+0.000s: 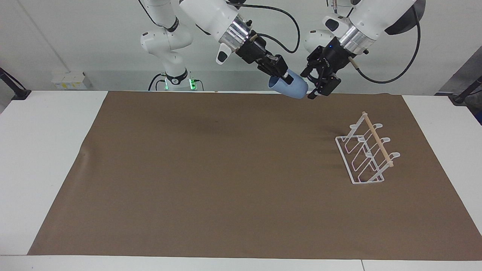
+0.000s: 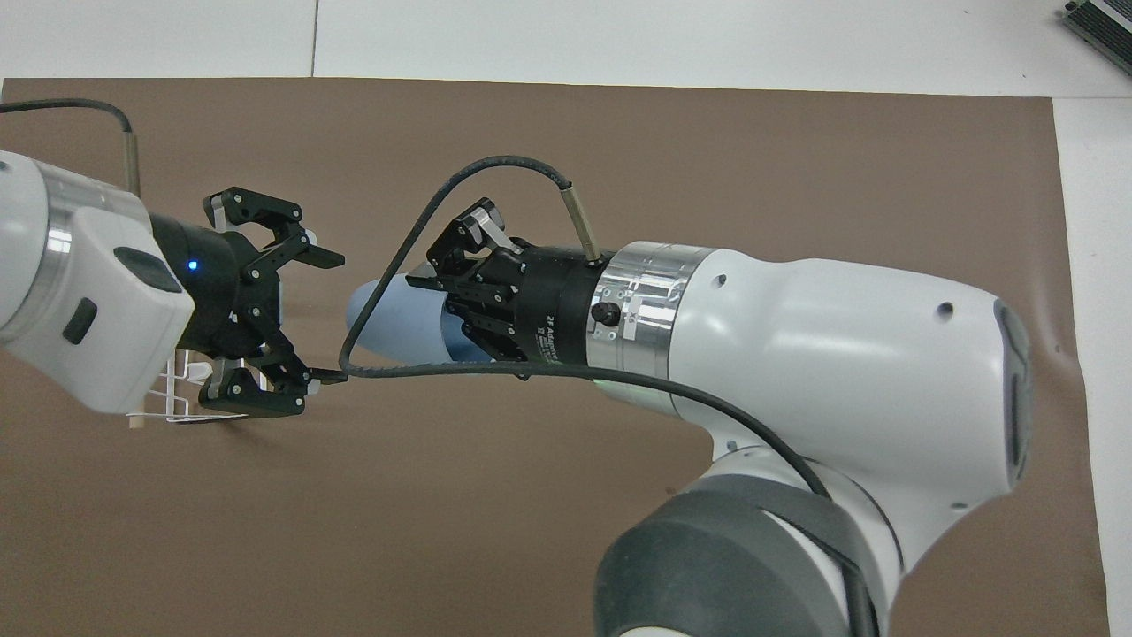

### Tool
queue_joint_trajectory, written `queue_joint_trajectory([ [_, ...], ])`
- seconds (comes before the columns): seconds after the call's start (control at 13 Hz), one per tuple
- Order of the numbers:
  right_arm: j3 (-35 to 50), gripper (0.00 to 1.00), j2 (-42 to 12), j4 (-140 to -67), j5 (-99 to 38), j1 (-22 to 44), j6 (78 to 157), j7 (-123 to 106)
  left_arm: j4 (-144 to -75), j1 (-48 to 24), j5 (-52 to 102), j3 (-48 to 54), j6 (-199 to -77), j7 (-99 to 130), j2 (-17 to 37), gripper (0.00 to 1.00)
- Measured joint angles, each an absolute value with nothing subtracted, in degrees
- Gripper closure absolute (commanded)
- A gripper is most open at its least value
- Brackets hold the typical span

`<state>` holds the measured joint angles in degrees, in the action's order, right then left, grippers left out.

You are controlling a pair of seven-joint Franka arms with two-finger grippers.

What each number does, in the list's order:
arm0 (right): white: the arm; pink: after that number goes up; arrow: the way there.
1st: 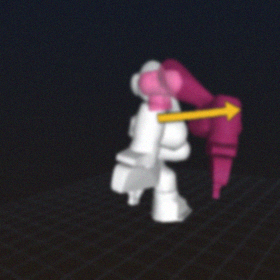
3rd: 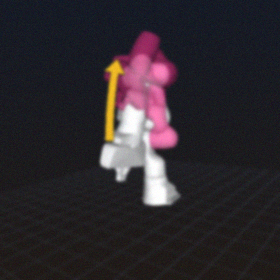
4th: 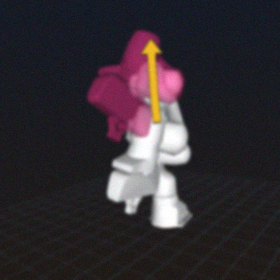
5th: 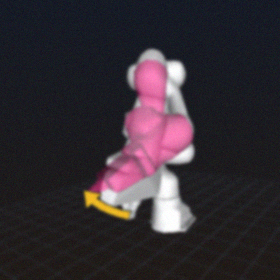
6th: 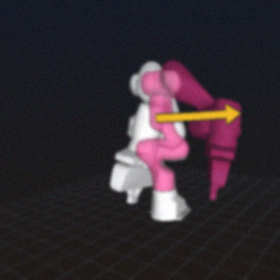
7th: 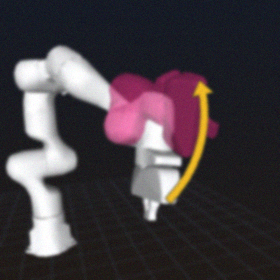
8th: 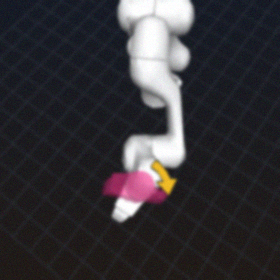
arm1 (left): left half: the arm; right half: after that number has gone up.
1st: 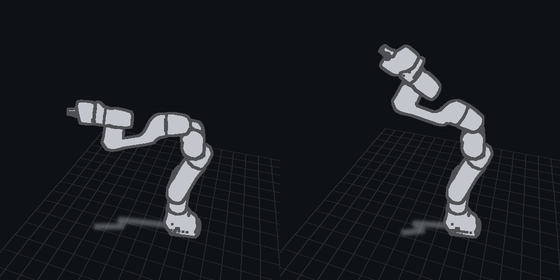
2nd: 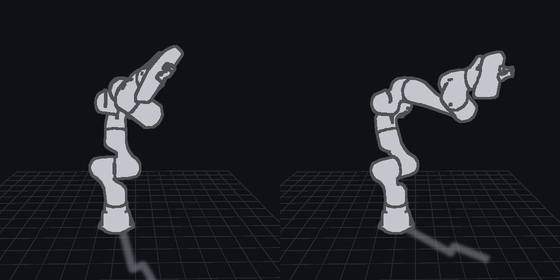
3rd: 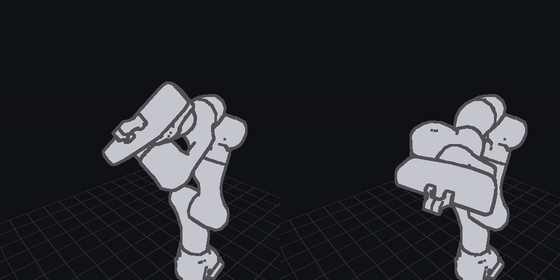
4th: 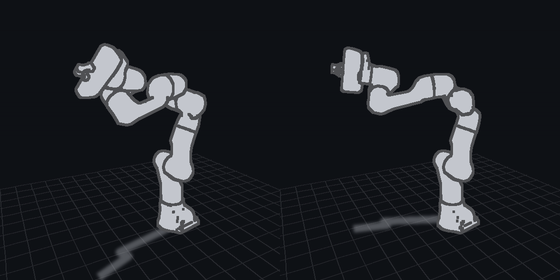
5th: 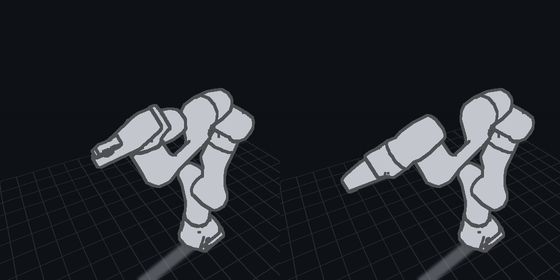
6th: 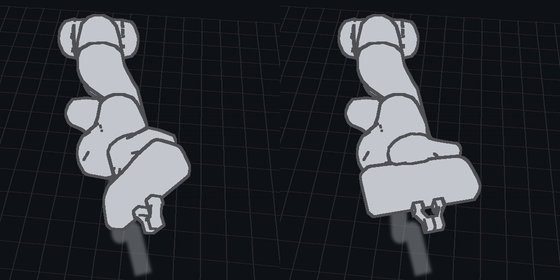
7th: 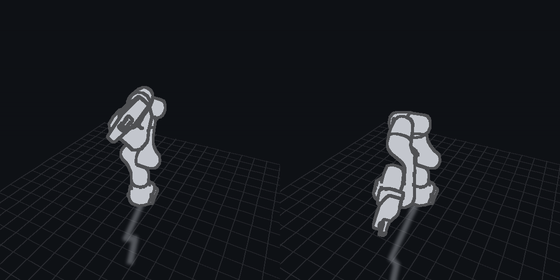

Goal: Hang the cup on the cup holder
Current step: 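Move the left gripper to the cup while the right gripper holds it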

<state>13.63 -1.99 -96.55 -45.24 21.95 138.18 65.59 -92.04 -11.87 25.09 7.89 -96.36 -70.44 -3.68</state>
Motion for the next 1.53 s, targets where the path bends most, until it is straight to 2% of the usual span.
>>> queue_joint_trajectory([
  [0.23, 13.63, 1.0, -1.99, -96.58, -45.41, 21.96, 138.18, 65.59, -93.24, -14.76, 25.12, 7.95, -99.65, -69.24, -3.7, 0.0],
  [0.31, 13.63, 1.0, -1.99, -96.58, -45.41, 21.96, 138.18, 65.59, -93.4, -15.63, 25.13, 7.99, -100.39, -67.9, -3.73, 0.06],
  [0.38, 13.63, 1.0, -1.99, -96.59, -45.42, 21.96, 138.18, 65.59, -93.41, -16.26, 25.13, 8.0, -100.78, -66.82, -3.76, 0.99],
  [1.07, 13.62, 1.0, -1.99, -96.65, -45.53, 21.95, 138.18, 65.77, -93.5, -16.57, 25.09, 7.97, -101.51, -68.64, -3.89, 1.0],
  [1.15, 13.62, 0.67, -1.99, -96.67, -45.54, 21.95, 138.18, 65.77, -93.53, -16.57, 25.09, 7.96, -101.51, -68.72, -3.89, 1.0],
  [1.23, 13.62, 0.49, -1.99, -96.68, -45.54, 21.95, 138.18, 65.77, -93.54, -16.57, 25.09, 7.95, -101.5, -68.76, -3.89, 1.0],
  [1.38, 13.54, 0.36, -1.99, -96.69, -45.58, 21.85, 138.19, 65.82, -93.63, -16.56, 25.08, 7.76, -101.45, -68.76, -3.89, 1.0],
  [1.53, 13.48, 0.31, -1.99, -96.7, -45.69, 21.8, 138.19, 66.51, -93.65, -16.56, 25.08, 7.59, -101.45, -68.76, -3.9, 1.0],
])
